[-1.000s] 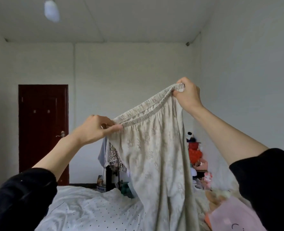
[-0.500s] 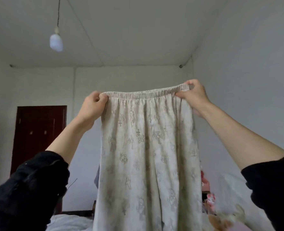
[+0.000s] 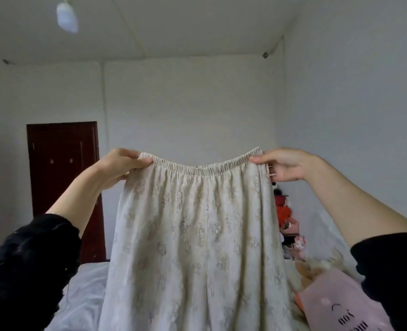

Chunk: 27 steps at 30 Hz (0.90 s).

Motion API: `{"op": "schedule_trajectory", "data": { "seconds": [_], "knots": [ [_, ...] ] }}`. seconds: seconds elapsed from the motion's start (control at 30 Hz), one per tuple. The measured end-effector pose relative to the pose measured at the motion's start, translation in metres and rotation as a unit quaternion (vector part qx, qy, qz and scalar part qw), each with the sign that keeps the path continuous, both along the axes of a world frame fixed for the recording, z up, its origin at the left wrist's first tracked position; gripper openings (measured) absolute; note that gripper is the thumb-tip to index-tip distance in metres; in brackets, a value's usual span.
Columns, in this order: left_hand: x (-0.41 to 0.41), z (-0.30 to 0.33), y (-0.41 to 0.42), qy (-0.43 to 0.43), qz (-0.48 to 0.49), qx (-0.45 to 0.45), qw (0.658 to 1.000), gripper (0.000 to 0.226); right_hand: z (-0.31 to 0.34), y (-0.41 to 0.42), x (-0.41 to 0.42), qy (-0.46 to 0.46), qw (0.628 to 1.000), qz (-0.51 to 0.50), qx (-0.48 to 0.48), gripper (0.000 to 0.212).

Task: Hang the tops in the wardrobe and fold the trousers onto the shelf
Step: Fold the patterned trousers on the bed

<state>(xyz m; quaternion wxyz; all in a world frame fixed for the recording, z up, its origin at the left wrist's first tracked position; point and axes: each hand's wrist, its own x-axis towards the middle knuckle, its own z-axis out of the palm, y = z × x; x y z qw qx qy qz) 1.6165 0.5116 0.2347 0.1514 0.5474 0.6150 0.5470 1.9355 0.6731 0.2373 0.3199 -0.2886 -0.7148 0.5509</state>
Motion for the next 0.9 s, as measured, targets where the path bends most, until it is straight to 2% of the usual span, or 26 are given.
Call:
{"op": "schedule_trajectory", "data": {
  "seconds": [0.17,0.3,0.37,0.43,0.5,0.57,0.73,0.8,0.9],
  "knots": [
    [-0.012,-0.025,-0.005,-0.026,0.039,-0.101,0.994,0.035,-0.027,0.005,-0.013,-0.087,0.996,-0.018,0.021,0.037],
    [-0.011,-0.058,-0.002,-0.027,0.072,-0.180,0.981,0.027,-0.053,0.000,-0.031,-0.178,0.978,-0.083,0.070,0.020],
    [-0.002,-0.082,0.003,-0.016,0.088,-0.218,0.972,0.023,-0.075,-0.007,-0.042,-0.203,0.971,-0.101,0.071,0.019],
    [0.011,-0.104,0.009,-0.024,0.087,-0.243,0.966,0.022,-0.102,-0.016,-0.056,-0.187,0.975,-0.105,0.047,0.024],
    [0.028,-0.131,0.013,-0.068,0.058,-0.271,0.958,0.017,-0.138,-0.029,-0.071,-0.168,0.979,-0.112,0.017,0.033],
    [0.045,-0.156,0.017,-0.105,0.022,-0.292,0.950,0.015,-0.171,-0.044,-0.085,-0.148,0.983,-0.112,-0.010,0.029],
    [0.074,-0.192,0.026,-0.121,-0.017,-0.278,0.953,0.020,-0.216,-0.063,-0.101,-0.092,0.991,-0.079,-0.061,0.033],
    [0.079,-0.198,0.028,-0.113,-0.011,-0.266,0.957,0.019,-0.221,-0.068,-0.098,-0.082,0.993,-0.048,-0.063,0.027],
    [0.080,-0.201,0.029,-0.102,-0.007,-0.251,0.963,0.019,-0.224,-0.068,-0.088,-0.062,0.995,0.027,-0.067,0.006]
  ]
}}
